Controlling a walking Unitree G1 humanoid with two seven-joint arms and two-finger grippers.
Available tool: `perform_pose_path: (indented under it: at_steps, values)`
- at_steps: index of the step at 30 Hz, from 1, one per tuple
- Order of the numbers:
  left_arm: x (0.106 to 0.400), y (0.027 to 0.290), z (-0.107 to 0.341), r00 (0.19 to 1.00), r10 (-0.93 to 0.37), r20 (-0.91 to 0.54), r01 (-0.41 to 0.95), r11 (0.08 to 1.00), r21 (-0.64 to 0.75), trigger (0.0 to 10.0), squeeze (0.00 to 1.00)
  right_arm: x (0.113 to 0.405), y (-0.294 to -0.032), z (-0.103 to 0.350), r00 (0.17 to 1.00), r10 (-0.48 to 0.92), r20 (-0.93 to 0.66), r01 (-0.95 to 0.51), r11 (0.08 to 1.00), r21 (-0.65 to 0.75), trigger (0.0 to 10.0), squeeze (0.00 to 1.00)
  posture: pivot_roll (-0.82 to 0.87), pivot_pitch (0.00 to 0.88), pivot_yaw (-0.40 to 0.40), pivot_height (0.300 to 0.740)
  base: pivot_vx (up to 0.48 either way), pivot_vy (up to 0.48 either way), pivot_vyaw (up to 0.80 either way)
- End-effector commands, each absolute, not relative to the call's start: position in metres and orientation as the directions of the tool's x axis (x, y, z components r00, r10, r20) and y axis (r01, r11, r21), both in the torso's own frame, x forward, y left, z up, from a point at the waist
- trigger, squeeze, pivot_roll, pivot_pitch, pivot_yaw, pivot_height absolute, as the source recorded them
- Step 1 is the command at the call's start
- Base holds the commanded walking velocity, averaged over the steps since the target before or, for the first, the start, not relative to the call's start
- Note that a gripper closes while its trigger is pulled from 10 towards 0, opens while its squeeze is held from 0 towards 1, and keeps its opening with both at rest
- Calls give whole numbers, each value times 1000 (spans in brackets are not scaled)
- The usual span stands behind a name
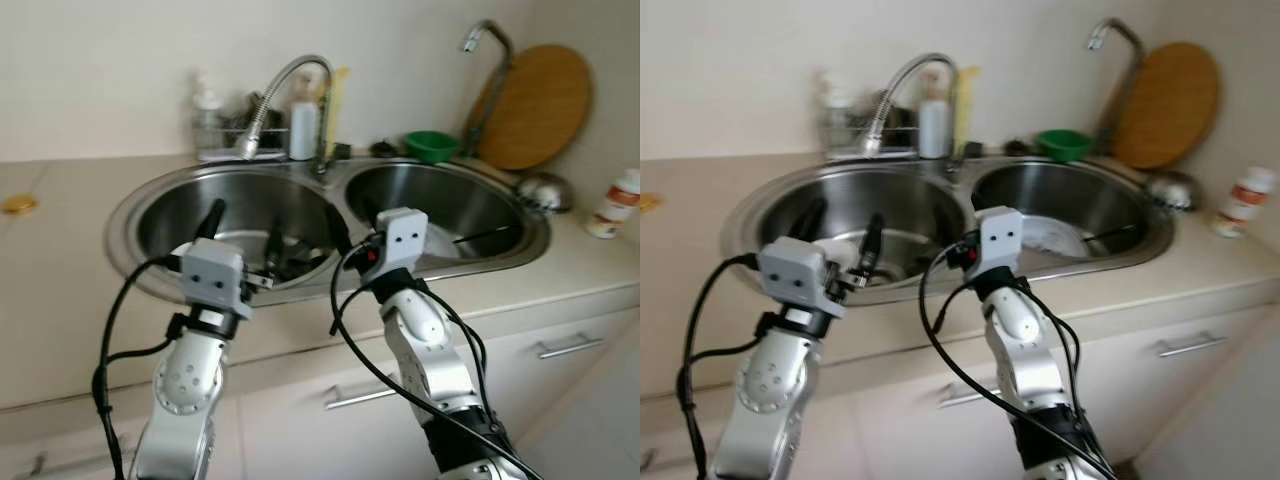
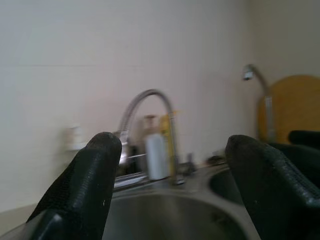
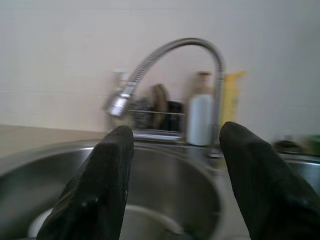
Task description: Kitchen organization
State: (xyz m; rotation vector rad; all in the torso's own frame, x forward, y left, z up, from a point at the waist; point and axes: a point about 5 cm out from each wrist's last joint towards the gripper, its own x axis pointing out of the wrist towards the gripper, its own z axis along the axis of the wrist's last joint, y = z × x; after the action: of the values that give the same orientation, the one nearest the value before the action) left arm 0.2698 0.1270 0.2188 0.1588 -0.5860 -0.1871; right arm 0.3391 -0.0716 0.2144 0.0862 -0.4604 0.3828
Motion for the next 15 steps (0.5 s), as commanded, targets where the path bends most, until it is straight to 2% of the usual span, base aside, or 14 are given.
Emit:
perform_pose_path:
  at_steps: [1, 15]
  values:
    - [270, 127, 218, 818, -226, 530, 136, 970, 204, 10000, 0, 337, -72, 222, 808, 336, 484, -380, 925, -8, 10000, 0, 17, 0, -43, 736, 0, 0, -800]
    - [270, 125, 215, 817, -235, 526, 140, 967, 213, 10000, 0, 335, -72, 222, 803, 337, 492, -381, 924, -11, 10000, 0, 14, 0, -48, 736, 0, 0, -800]
